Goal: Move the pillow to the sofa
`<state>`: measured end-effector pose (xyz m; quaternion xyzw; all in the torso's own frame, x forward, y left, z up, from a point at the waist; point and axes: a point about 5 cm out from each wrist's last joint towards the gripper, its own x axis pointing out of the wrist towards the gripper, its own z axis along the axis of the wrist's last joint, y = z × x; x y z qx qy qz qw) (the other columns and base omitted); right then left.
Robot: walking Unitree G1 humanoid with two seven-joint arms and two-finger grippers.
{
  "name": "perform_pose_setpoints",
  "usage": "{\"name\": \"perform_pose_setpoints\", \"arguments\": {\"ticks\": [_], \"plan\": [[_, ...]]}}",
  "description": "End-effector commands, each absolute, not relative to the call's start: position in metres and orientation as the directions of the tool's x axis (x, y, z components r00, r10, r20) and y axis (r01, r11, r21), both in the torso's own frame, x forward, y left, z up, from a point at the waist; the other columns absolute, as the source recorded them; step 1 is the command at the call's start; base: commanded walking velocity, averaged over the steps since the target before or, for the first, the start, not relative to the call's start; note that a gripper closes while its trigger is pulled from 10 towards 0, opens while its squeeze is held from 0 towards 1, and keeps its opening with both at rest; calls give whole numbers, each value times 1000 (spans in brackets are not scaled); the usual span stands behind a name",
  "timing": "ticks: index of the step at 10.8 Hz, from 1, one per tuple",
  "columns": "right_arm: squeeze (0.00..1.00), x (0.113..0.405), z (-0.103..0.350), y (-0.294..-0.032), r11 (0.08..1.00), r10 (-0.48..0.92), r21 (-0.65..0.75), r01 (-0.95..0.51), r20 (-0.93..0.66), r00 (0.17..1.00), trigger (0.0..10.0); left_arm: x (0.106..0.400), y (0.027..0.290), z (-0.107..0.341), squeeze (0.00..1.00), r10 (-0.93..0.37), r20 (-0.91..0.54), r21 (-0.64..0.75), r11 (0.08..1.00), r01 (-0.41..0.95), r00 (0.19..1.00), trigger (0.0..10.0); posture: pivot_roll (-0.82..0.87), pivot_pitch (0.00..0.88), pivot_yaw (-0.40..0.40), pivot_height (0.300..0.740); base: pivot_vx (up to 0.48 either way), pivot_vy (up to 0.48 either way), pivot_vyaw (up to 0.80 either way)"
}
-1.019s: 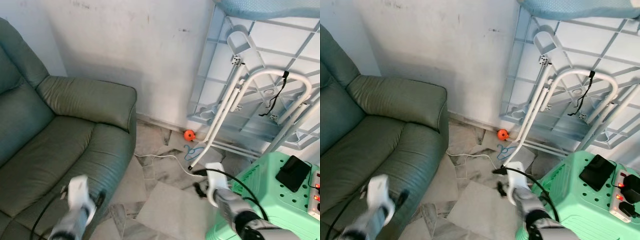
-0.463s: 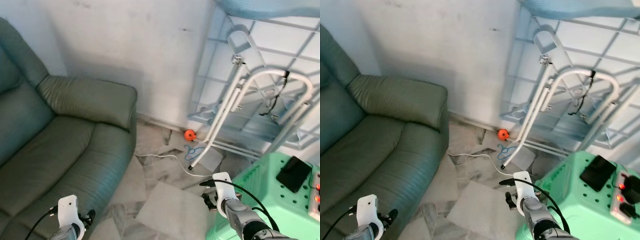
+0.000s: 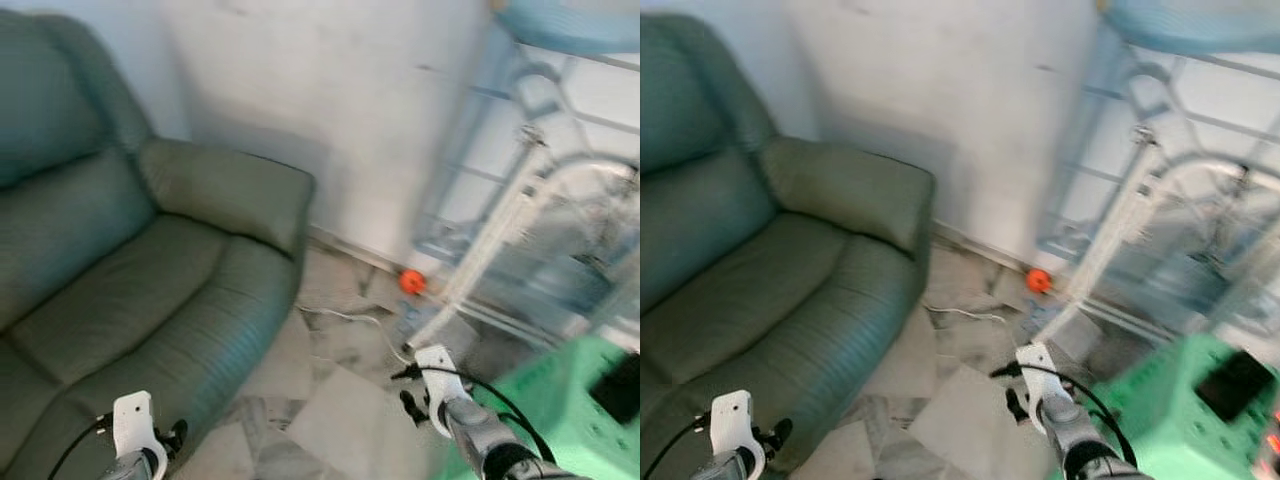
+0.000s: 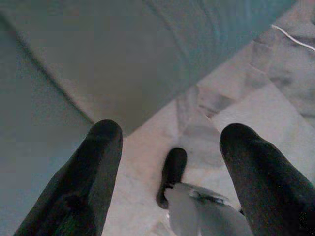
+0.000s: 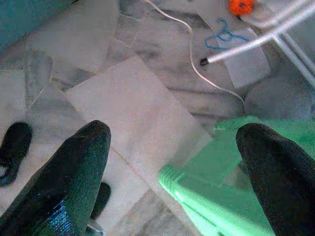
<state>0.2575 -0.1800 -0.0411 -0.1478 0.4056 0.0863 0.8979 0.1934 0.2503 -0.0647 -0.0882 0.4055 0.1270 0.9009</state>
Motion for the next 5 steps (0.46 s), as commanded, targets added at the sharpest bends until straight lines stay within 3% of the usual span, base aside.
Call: {"name": "perform_pose_setpoints", "arguments": {"ticks": [1,2,5], "plan": [[0,257,-41,-182,930,35,-217,-297,-752,658,10000,195,249,-64,0,153,-740,-54,957,-285,655,10000,-87,1,-54,740,0,0,800],[0,257,-41,-183,926,35,-223,-306,-754,656,10000,195,245,-64,0,96,-744,-79,970,-230,661,10000,-87,0,-56,740,0,0,800],[0,256,-42,-180,908,52,-236,-346,-757,652,10000,194,242,-67,0,115,-760,-46,972,-229,640,10000,-88,0,-55,740,0,0,800]]}}
